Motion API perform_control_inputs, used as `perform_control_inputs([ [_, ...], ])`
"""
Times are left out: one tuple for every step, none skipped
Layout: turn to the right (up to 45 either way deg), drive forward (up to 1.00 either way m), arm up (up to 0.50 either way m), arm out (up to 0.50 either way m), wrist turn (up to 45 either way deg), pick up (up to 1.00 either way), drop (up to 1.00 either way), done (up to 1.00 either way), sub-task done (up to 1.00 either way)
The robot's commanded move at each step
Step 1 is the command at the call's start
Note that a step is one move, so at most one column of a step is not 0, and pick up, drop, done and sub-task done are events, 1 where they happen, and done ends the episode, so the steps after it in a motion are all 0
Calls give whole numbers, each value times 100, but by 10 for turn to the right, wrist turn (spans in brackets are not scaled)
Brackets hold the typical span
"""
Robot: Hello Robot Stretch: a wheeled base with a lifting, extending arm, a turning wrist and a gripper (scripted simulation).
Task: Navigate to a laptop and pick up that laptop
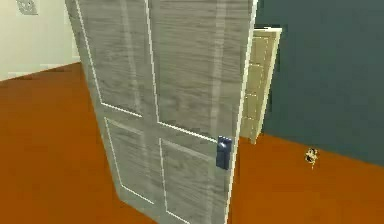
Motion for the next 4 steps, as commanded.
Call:
perform_control_inputs([
  [450,0,0,0,0,0,0,0,0],
  [450,0,0,0,0,0,0,0,0],
  [270,0,0,0,0,0,0,0,0],
  [30,0,0,0,0,0,0,0,0],
])
